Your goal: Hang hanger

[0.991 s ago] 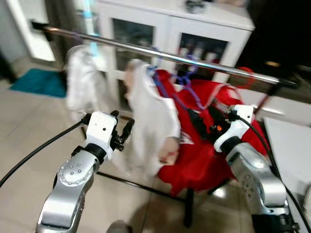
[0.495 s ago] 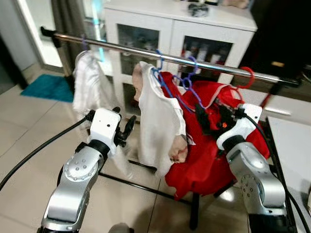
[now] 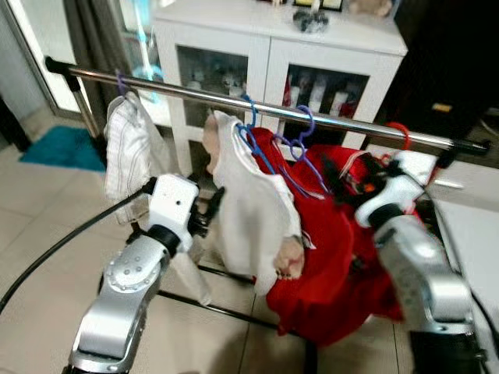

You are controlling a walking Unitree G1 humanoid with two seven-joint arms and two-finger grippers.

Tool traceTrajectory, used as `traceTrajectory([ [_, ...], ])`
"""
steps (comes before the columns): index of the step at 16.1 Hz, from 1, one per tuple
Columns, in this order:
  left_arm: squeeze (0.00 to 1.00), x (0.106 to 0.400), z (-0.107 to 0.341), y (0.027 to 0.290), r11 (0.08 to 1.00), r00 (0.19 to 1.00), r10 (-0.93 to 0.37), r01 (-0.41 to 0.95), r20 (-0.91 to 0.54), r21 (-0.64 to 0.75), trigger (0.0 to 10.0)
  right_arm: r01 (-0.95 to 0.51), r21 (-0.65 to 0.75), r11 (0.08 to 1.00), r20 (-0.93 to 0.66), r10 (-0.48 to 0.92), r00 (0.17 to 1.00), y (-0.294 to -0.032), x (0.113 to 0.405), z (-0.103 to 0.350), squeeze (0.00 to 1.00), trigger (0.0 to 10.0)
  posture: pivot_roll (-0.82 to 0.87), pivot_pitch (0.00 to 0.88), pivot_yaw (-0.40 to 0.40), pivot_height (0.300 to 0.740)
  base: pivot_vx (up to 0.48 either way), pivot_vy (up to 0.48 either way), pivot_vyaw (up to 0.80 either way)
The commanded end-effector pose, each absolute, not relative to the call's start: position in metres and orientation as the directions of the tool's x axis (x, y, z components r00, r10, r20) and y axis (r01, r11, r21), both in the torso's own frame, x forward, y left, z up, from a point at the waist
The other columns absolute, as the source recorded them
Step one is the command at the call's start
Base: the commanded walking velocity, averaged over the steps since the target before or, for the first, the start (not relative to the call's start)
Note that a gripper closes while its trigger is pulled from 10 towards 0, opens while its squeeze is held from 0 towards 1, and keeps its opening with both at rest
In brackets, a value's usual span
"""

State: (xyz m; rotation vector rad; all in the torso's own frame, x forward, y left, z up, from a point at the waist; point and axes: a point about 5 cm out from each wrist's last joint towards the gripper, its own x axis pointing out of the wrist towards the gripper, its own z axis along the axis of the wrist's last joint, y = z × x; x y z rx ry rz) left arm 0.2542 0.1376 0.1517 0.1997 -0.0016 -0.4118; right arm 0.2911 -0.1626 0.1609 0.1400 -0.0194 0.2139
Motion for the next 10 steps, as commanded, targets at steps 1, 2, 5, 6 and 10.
traceTrajectory([
  [1,0.0,0.25,0.153,0.137,0.878,0.896,-0.442,0.441,-0.039,0.188,10.0,-0.243,0.122,0.962,0.041,0.24,0.97,-0.16,0.294,0.169,1.0,10.0,0.07,0.0,-0.064,0.74,0.0,0.0,0.0],
  [2,0.0,0.249,0.154,0.135,0.857,0.873,-0.485,0.484,-0.04,0.176,10.0,-0.244,0.108,0.964,0.028,0.243,0.97,-0.162,0.295,0.17,1.0,10.0,0.07,0.0,-0.068,0.74,0.0,0.0,0.0],
  [5,0.0,0.241,0.157,0.131,0.784,0.803,-0.593,0.593,-0.061,0.184,10.0,-0.3,0.078,0.951,-0.034,0.303,0.952,-0.164,0.3,0.171,1.0,10.0,0.09,0.0,-0.081,0.74,0.0,0.0,0.0],
  [6,0.0,0.237,0.155,0.132,0.765,0.782,-0.618,0.622,-0.082,0.17,10.0,-0.292,0.101,0.951,-0.055,0.298,0.953,-0.166,0.304,0.17,1.0,10.0,0.09,0.0,-0.079,0.74,0.0,0.0,0.0],
  [10,0.0,0.233,0.152,0.134,0.707,0.725,-0.674,0.688,-0.139,0.161,10.0,-0.36,0.126,0.924,-0.089,0.372,0.924,-0.159,0.317,0.172,1.0,10.0,0.09,0.0,-0.07,0.74,0.0,0.0,0.0],
])
